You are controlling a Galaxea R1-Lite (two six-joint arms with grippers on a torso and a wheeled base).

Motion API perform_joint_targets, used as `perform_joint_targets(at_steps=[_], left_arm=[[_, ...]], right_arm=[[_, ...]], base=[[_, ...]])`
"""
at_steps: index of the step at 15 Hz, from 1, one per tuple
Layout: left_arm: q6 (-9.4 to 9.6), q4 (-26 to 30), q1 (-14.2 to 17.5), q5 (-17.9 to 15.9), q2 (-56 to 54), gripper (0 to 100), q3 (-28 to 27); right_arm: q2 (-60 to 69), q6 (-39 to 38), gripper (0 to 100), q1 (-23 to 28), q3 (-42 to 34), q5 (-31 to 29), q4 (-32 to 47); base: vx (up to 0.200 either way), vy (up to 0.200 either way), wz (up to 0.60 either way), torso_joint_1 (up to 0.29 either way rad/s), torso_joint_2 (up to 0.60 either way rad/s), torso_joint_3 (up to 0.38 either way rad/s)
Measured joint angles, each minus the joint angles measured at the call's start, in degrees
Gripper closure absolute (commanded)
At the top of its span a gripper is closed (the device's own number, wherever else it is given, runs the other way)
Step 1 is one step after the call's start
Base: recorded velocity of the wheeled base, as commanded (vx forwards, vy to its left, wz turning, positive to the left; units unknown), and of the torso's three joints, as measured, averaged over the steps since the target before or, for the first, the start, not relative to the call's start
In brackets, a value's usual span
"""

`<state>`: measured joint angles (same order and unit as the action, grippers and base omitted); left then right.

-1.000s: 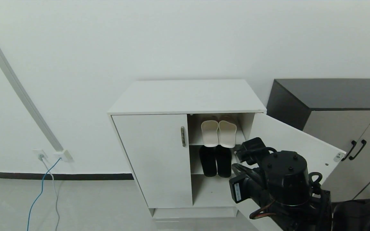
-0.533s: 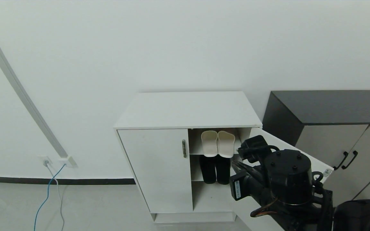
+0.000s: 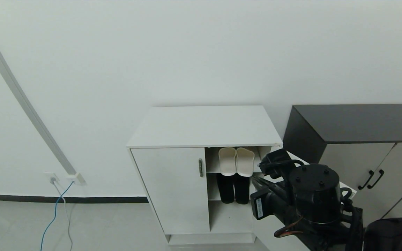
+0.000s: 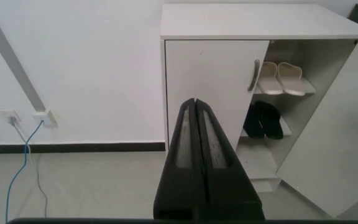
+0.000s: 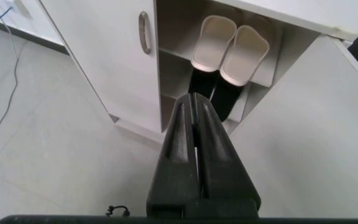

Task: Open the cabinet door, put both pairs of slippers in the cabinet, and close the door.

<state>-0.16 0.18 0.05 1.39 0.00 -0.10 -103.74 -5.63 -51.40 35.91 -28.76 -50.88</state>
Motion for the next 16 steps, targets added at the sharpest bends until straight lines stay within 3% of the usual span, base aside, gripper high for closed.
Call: perform_joint_targets(at_steps=[3, 9, 16], left_arm=[[0.0, 0.0, 0.0, 0.0, 0.0, 100, 0.0], [0.0, 0.0, 0.0, 0.0, 0.0, 100, 0.0], [0.0, 0.0, 0.0, 0.0, 0.0, 100, 0.0]], right_arm=[[0.1, 0.1, 100, 0.0, -0.3, 0.7, 0.0], [1.0, 0.1, 100, -0.1, -1.0, 2.2, 0.0], [1.1, 0.5, 100, 0.0, -1.2, 2.2, 0.0]], base=[[0.0, 0.0, 0.0, 0.0, 0.0, 0.0], [0.0, 0.0, -0.6, 0.002, 0.0, 0.002], [0.0, 0.0, 0.0, 0.0, 0.0, 0.0]])
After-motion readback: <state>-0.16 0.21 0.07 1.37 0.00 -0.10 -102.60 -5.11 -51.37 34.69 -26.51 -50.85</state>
